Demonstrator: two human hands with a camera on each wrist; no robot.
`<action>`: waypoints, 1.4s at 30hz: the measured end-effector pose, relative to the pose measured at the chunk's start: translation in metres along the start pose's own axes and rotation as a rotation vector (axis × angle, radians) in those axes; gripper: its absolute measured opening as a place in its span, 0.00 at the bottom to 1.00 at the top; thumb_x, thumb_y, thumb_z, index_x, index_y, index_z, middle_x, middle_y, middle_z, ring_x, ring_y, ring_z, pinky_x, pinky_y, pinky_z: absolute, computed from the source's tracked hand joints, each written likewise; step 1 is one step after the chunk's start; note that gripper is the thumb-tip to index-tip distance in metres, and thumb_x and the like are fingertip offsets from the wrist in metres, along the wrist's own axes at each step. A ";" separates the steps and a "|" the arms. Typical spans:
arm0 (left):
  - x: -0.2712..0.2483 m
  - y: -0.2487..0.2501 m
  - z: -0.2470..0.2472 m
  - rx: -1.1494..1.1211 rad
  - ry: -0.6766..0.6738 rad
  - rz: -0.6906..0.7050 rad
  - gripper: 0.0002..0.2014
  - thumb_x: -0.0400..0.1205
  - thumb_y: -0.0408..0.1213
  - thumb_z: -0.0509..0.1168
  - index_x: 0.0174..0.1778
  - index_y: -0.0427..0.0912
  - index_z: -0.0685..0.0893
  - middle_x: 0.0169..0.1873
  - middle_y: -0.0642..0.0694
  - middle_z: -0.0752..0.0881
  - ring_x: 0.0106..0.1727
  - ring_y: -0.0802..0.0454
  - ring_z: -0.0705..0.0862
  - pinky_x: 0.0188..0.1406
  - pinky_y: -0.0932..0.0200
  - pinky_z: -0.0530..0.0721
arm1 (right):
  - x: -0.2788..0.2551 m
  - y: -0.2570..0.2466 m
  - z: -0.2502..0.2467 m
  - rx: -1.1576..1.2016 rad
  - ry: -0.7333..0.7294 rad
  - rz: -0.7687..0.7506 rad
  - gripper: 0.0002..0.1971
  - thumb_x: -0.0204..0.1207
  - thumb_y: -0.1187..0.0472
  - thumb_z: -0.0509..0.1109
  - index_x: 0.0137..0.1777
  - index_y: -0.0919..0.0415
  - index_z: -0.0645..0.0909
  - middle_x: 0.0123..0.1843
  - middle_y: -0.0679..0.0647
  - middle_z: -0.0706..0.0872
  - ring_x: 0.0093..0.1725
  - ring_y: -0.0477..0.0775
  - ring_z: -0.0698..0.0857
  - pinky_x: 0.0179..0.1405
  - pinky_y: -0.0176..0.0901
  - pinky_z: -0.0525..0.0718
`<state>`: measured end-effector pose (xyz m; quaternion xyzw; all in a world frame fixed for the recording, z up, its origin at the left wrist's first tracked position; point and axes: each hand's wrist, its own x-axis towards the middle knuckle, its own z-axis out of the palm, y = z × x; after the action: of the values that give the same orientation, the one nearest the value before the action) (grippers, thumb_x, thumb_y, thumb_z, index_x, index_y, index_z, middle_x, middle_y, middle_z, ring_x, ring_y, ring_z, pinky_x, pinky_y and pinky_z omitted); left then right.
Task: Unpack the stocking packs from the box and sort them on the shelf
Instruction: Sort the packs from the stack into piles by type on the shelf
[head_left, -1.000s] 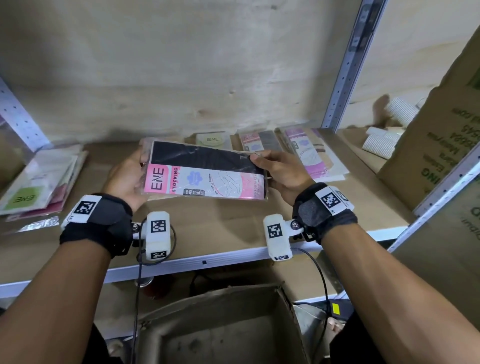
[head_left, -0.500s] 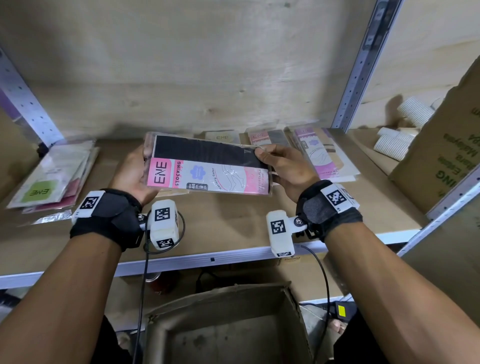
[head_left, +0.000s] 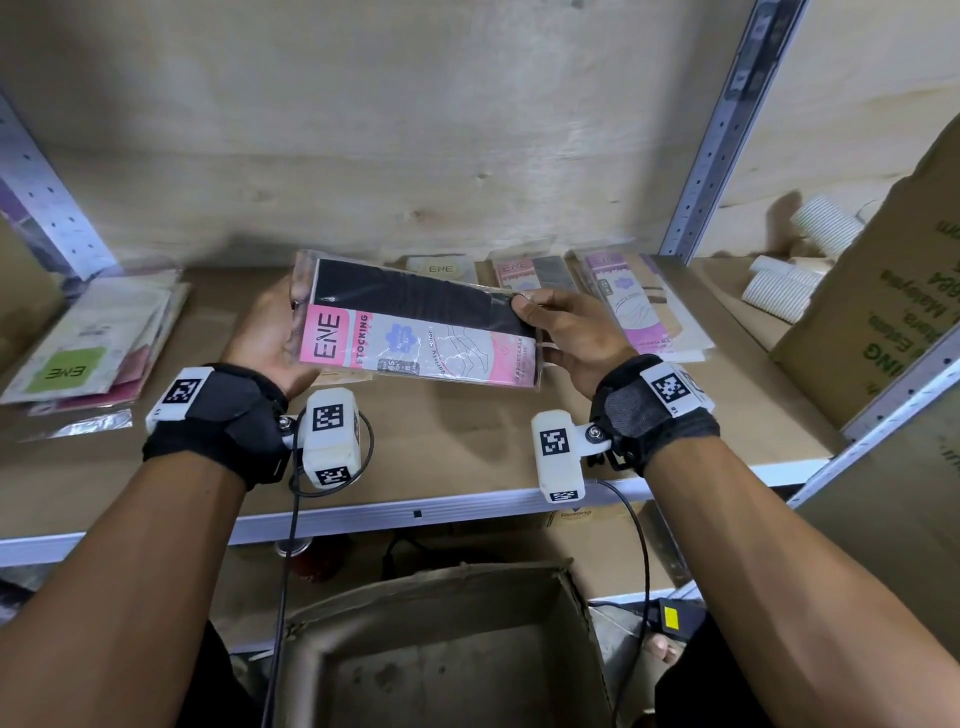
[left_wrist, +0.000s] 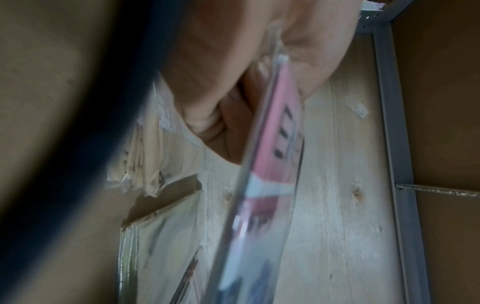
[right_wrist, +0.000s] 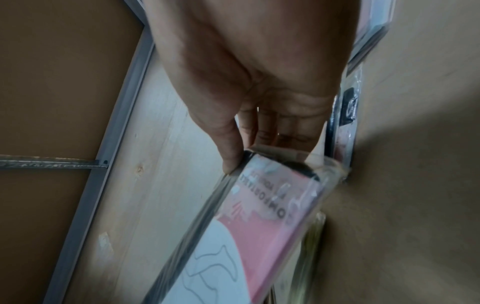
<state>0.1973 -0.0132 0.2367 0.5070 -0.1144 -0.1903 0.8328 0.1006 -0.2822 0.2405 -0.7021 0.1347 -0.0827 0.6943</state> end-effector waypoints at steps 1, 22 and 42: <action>0.000 0.000 0.000 0.023 0.014 0.015 0.29 0.91 0.51 0.51 0.21 0.51 0.75 0.13 0.52 0.70 0.11 0.62 0.67 0.12 0.72 0.69 | 0.000 0.000 0.000 -0.001 -0.003 0.002 0.05 0.82 0.62 0.70 0.49 0.64 0.80 0.39 0.55 0.85 0.35 0.53 0.84 0.29 0.39 0.81; 0.002 -0.023 0.015 0.373 -0.065 -0.219 0.34 0.69 0.66 0.74 0.59 0.40 0.88 0.49 0.37 0.92 0.43 0.46 0.92 0.36 0.58 0.91 | 0.005 0.005 0.006 0.492 -0.102 0.112 0.07 0.79 0.74 0.69 0.50 0.63 0.78 0.41 0.58 0.89 0.40 0.55 0.89 0.43 0.44 0.92; 0.033 -0.041 0.067 0.658 -0.041 0.017 0.17 0.81 0.28 0.72 0.66 0.41 0.85 0.57 0.43 0.90 0.51 0.49 0.92 0.43 0.57 0.92 | 0.021 0.009 -0.014 -0.010 0.097 -0.039 0.16 0.72 0.72 0.79 0.59 0.71 0.83 0.42 0.60 0.89 0.34 0.55 0.89 0.41 0.47 0.91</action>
<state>0.1930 -0.0983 0.2313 0.7439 -0.1907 -0.1463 0.6235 0.1154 -0.3015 0.2307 -0.7033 0.1549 -0.1295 0.6816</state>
